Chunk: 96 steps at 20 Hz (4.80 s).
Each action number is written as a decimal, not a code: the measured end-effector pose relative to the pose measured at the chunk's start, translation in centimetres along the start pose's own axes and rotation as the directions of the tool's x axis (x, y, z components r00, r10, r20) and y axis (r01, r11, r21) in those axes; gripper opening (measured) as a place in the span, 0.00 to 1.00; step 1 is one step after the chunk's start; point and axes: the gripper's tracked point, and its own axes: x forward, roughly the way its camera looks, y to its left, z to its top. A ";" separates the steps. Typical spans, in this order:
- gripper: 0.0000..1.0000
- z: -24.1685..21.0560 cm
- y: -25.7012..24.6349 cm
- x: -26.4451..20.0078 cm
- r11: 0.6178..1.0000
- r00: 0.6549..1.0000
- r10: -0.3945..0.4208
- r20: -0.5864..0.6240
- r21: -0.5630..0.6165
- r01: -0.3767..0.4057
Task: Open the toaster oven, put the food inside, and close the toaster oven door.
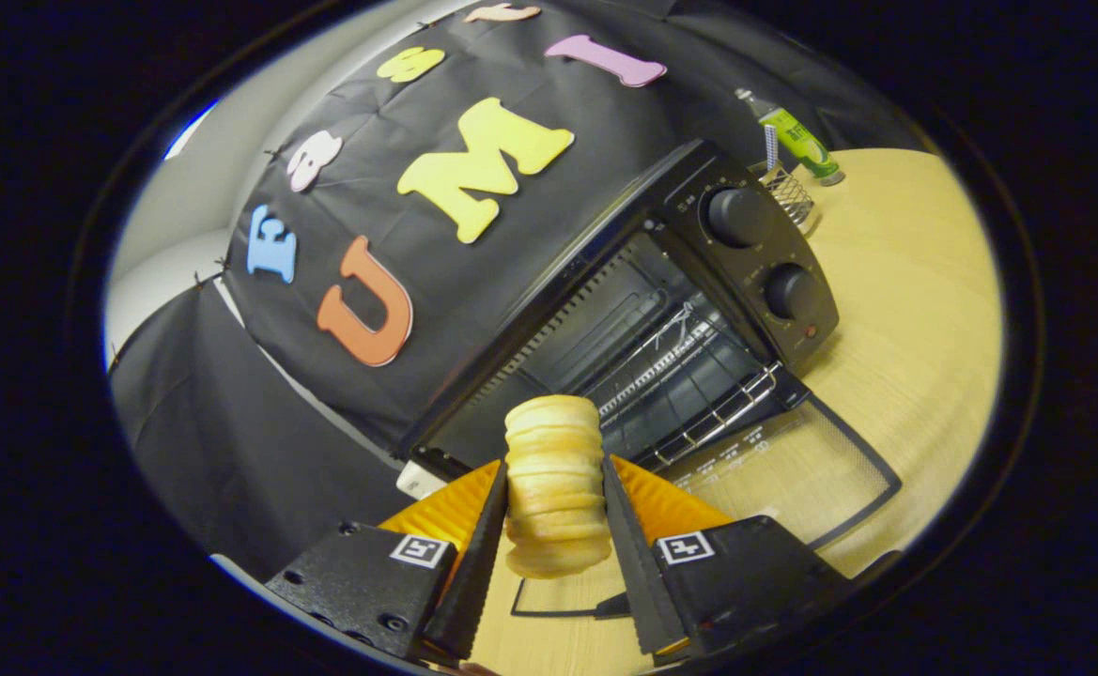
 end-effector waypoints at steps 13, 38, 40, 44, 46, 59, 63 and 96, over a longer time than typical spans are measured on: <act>0.68 4.3 -0.9 8.0 0.964 0.998 -0.030 0.051 -0.263 0.042; 1.00 0.8 -2.2 -7.5 0.977 0.991 -0.129 -0.036 -0.175 0.121; 1.00 0.0 -2.8 -8.3 0.974 0.988 -0.148 -0.044 -0.180 0.138; 1.00 -3.3 -3.6 -9.0 0.967 0.973 -0.199 -0.117 -0.184 0.176; 1.00 -5.2 -3.8 -9.5 0.948 0.959 -0.243 -0.144 -0.243 0.204; 1.00 -12.1 -6.5 -8.2 0.803 0.876 -0.443 -0.192 -0.520 0.292; 1.00 -11.7 -6.9 -7.4 0.751 0.853 -0.498 -0.156 -0.569 0.335; 1.00 0.1 4.0 -4.1 0.668 0.956 -0.231 0.181 -0.685 0.291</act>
